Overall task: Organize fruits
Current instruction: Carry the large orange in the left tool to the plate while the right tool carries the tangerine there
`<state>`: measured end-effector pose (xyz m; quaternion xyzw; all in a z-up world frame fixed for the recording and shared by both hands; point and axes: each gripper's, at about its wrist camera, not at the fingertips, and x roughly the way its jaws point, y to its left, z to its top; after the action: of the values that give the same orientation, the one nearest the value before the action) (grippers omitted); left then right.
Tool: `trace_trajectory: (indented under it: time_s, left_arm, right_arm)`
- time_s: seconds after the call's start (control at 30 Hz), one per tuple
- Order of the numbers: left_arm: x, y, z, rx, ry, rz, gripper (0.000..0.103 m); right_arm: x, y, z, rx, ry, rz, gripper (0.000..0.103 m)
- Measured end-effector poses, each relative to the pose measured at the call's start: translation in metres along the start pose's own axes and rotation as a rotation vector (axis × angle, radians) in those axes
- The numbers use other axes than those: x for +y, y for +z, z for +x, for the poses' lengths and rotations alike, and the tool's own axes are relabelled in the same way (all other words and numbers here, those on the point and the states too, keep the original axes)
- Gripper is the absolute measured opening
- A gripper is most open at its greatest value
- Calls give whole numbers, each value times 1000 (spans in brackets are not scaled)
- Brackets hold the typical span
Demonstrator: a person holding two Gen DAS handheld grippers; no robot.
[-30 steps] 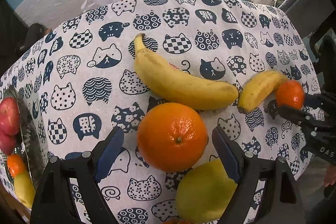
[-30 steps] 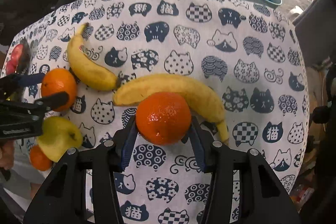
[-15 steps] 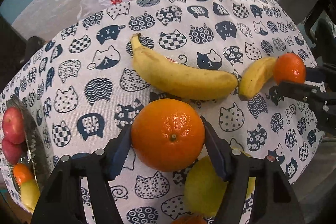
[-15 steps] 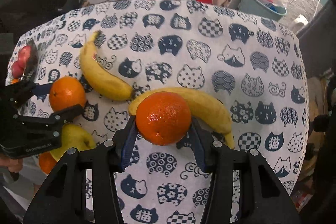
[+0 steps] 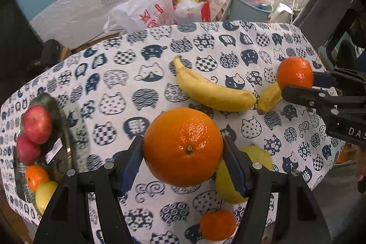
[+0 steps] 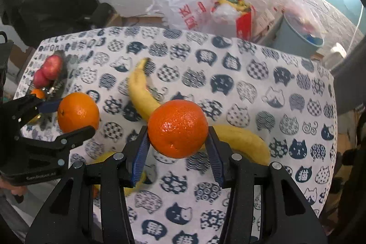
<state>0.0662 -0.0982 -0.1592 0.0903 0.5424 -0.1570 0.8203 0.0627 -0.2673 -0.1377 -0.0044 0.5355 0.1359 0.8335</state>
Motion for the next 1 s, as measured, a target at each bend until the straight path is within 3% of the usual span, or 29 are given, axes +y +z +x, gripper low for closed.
trace_trajectory:
  time_s: [0.4, 1.0]
  left_arm:
    - [56, -22, -32, -51, 37, -92, 70]
    - [166, -50, -54, -102, 67, -307, 70]
  right_arm:
    - [65, 24, -4, -32, 62, -90, 48]
    - [165, 64, 27, -11, 150, -206, 48]
